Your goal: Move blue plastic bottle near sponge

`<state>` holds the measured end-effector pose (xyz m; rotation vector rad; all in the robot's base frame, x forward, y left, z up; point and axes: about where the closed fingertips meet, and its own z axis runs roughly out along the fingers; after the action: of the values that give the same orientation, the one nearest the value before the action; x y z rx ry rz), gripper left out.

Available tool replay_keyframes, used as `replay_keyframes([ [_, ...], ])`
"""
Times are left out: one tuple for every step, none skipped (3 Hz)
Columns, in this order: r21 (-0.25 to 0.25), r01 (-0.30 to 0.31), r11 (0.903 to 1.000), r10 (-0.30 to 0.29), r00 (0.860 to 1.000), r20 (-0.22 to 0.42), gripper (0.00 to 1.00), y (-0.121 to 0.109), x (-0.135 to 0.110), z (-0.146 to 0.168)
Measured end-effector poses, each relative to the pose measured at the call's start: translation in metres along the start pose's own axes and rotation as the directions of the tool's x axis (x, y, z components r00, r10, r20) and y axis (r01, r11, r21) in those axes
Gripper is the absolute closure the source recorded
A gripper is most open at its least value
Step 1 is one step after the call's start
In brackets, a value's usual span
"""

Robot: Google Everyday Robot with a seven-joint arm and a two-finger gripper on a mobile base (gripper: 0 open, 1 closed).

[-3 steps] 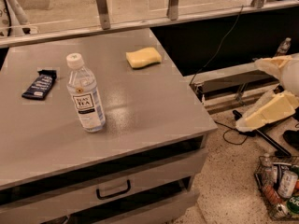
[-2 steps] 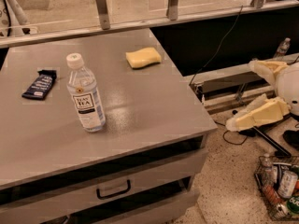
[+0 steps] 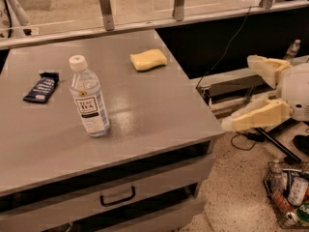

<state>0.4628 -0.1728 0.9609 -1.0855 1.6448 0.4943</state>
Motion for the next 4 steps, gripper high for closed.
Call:
replay_keyframes([
  [0.0,0.002,1.0,-0.002,1.0,-0.005,0.0,0.0,0.001,0.0],
  [-0.004,-0.017,0.9998,0.017,0.999,0.034,0.0,0.013,0.0,0.02],
  [-0.02,-0.04,0.999,0.041,0.995,0.096,0.0,0.032,0.0,0.046],
  [-0.055,-0.024,0.9982,0.031,0.99,0.135,0.0,0.054,0.0,0.076],
])
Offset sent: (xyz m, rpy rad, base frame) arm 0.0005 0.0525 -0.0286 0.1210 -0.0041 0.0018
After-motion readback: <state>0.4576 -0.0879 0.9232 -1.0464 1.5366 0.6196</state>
